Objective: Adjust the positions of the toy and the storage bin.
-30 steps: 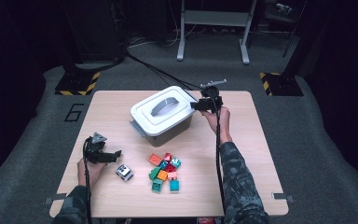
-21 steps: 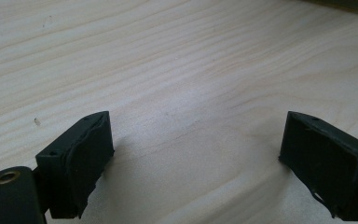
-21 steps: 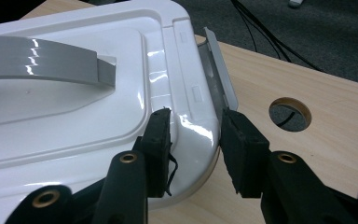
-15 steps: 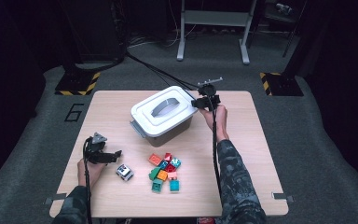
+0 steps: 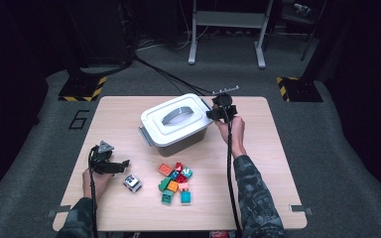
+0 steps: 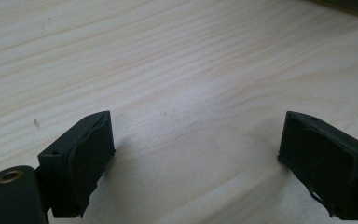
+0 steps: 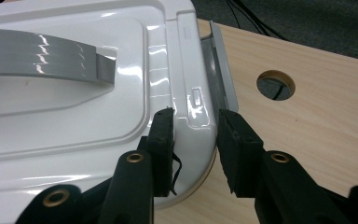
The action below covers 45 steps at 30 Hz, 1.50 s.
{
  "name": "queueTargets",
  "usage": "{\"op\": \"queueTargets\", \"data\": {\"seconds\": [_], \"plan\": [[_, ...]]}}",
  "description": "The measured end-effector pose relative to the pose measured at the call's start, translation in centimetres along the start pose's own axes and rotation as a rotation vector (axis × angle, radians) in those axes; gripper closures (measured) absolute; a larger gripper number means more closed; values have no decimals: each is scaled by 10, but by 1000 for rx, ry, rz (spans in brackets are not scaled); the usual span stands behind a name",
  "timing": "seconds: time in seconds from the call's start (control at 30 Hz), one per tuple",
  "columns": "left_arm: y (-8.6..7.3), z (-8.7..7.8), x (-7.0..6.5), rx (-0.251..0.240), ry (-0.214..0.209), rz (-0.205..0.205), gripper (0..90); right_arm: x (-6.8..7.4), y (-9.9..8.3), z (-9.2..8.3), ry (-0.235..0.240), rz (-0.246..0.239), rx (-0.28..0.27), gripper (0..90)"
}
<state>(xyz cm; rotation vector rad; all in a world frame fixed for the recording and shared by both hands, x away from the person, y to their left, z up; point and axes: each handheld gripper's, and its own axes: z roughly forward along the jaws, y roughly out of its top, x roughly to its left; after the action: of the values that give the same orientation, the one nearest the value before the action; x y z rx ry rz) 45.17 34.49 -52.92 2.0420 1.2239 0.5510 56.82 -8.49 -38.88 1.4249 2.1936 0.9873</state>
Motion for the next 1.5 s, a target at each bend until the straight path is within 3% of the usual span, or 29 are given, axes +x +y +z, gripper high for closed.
{"op": "queueTargets", "data": {"seconds": [0.17, 0.27, 0.43, 0.7, 0.77, 0.93, 1.2, 1.3, 1.37, 1.5], "plan": [[0, 0, 0, 0, 0, 0, 99, 2, -5, -7, 3, -17, 10, 661], [0, 0, 0, 0, 0, 0, 99, -2, -5, -8, 27, -7, -15, 600], [0, 0, 0, 0, 0, 0, 99, -9, 0, -7, -11, -34, -71, 564], [0, 0, 0, 0, 0, 0, 99, -18, 11, 6, -21, -35, -72, 649], [0, 0, 0, 0, 0, 0, 99, -17, 13, 12, -46, -69, -63, 665], [0, 0, 0, -1, 0, 0, 100, -19, 18, 20, -32, -46, -51, 686], [0, 0, -1, -2, 0, 1, 100, -21, 19, 32, -41, -58, -10, 752], [0, 0, -1, -2, 1, 3, 100, -24, 17, 35, -9, -37, -15, 851], [0, 0, -1, -4, 4, 0, 101, -22, 17, 35, -45, -42, -19, 854], [0, 0, -1, -4, 2, -1, 102, -24, 16, 32, -56, -22, -11, 856]]}}
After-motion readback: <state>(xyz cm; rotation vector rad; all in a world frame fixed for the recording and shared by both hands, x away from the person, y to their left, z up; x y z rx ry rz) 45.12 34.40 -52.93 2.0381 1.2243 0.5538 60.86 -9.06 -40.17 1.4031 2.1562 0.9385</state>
